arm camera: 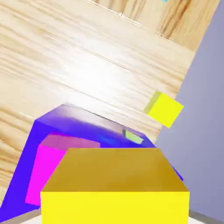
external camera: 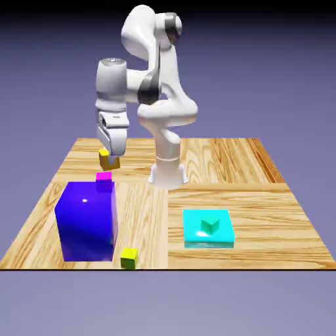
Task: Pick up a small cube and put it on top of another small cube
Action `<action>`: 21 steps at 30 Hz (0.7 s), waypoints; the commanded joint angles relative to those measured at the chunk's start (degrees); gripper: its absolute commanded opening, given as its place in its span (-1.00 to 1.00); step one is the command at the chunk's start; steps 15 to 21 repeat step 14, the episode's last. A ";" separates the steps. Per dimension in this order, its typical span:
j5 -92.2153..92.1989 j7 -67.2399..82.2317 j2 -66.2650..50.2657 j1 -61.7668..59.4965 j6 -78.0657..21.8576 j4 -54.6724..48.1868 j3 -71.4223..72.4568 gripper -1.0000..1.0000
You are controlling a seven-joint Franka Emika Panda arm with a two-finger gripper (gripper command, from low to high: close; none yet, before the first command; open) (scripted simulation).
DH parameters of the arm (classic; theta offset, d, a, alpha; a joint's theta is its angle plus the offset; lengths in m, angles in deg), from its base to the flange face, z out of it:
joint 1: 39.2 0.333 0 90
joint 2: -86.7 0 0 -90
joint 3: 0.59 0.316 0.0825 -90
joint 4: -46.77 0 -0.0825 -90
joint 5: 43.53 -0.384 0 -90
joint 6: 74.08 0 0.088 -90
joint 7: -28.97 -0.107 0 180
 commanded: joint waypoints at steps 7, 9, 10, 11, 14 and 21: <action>0.91 2.68 -6.91 -0.10 12.27 6.65 -2.63 -1.00; 0.91 2.68 -6.92 -0.10 12.27 6.65 -2.63 1.00; 0.93 2.53 -5.57 -0.14 9.79 5.50 -1.85 1.00; 0.94 2.38 -4.22 -0.19 7.30 4.34 -1.07 1.00; 0.98 1.95 -0.48 -0.33 0.37 1.14 1.10 1.00; 0.98 1.95 -0.48 -0.33 0.37 1.14 1.10 1.00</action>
